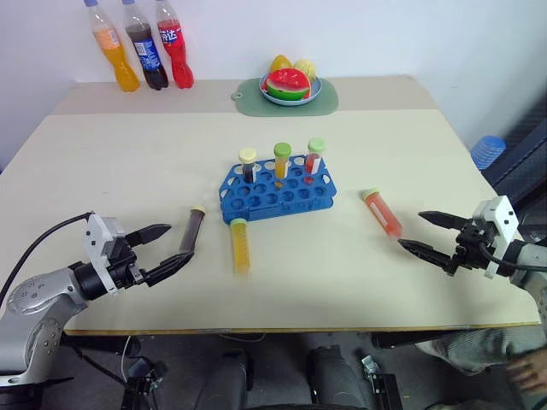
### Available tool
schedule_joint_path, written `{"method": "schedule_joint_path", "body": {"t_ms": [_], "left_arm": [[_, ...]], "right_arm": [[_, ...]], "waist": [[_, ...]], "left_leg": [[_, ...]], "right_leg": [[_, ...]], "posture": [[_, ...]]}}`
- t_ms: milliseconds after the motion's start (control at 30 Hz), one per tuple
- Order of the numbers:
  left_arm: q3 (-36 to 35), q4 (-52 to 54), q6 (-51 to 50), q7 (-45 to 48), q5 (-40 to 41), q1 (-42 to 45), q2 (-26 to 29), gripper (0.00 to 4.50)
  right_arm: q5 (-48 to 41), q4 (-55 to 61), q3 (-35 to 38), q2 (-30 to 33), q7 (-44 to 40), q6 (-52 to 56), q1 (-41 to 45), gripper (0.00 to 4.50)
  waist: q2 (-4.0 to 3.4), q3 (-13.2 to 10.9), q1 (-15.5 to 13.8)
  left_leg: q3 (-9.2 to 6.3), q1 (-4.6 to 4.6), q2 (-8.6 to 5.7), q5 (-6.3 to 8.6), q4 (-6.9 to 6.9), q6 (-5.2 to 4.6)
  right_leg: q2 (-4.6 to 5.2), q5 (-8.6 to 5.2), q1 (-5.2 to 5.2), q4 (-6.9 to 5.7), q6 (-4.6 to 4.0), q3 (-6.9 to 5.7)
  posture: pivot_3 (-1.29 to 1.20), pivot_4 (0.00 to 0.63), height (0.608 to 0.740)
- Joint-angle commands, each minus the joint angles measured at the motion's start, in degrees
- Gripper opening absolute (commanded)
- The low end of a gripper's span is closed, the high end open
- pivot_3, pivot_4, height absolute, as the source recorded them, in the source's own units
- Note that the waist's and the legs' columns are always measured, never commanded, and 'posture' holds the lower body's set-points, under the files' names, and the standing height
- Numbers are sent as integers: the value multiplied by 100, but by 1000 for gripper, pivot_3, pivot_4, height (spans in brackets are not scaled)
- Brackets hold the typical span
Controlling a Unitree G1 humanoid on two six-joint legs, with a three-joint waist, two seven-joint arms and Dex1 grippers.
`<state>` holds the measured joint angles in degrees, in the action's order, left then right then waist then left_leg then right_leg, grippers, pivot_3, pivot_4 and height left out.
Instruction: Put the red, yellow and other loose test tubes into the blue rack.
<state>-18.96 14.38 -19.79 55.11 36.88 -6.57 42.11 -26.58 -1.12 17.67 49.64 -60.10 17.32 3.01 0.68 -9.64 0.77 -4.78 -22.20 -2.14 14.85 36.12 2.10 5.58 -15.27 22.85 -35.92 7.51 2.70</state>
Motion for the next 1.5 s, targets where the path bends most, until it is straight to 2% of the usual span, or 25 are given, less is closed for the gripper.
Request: {"method": "schedule_joint_path", "body": {"t_ms": [33,200,533,633,700,800,933,1200,1433,1500], "left_arm": [[-73,38,53,19,-23,92,17,4404],[-35,5,-61,120,175,241,-68,4404],[264,-11,175,357,-154,506,-97,4404],[465,31,266,434,-294,626,-77,4404],[613,101,322,473,-380,722,-68,4404],[734,150,298,500,-368,870,-83,4404],[886,293,196,605,-282,1016,-74,4404],[999,369,110,661,-278,1046,-123,4404],[1005,490,56,560,-175,865,-257,4404],[983,526,54,538,-163,818,-263,4500]], "right_arm": [[-80,263,181,45,16,-7,18,4500],[-98,241,182,1,73,-36,150,4500],[-48,261,-34,-187,359,72,702,4500],[28,248,-212,-277,671,385,1054,4500],[268,336,-472,-134,1192,1245,1382,4500],[396,418,-804,-2,1468,2091,1856,4500],[644,-355,-1603,104,1609,3689,3149,4500],[1122,-2549,-2780,-273,1126,4715,5128,4500],[1863,-4354,-3793,-848,419,4301,6017,4500],[2125,-4621,-4013,-959,255,4007,6106,3954]], "waist": [[0,0,-3],[1,-1,-4],[1,-1,-2],[0,-1,4],[-2,-2,10],[-2,-3,0],[-10,-8,31],[-11,-15,25],[-12,-16,52],[-10,-16,50]], "left_leg": [[-1,0,0,0,0,0],[-1,0,0,0,0,0],[0,0,-3,0,1,0],[-1,0,-3,0,0,0],[-3,0,-3,0,0,0],[-6,-9,-3,0,0,1],[-3,-24,-5,-1,1,1],[11,-32,-9,-1,-1,1],[15,-32,-11,-1,-2,1],[15,-31,-11,-1,1,1]], "right_leg": [[0,0,0,0,0,0],[0,0,-1,0,1,0],[0,1,-1,0,2,0],[0,1,0,0,2,0],[0,2,2,-1,1,1],[0,2,12,-2,-1,1],[1,5,37,-9,1,6],[0,13,44,-5,12,1],[-2,14,48,-8,13,1],[-3,14,47,-12,14,0]], "posture": [[0,150,740],[0,150,740],[0,150,740],[0,150,740],[0,150,740],[0,150,740],[0,150,740],[0,150,740],[0,150,740],[0,150,740]]}}
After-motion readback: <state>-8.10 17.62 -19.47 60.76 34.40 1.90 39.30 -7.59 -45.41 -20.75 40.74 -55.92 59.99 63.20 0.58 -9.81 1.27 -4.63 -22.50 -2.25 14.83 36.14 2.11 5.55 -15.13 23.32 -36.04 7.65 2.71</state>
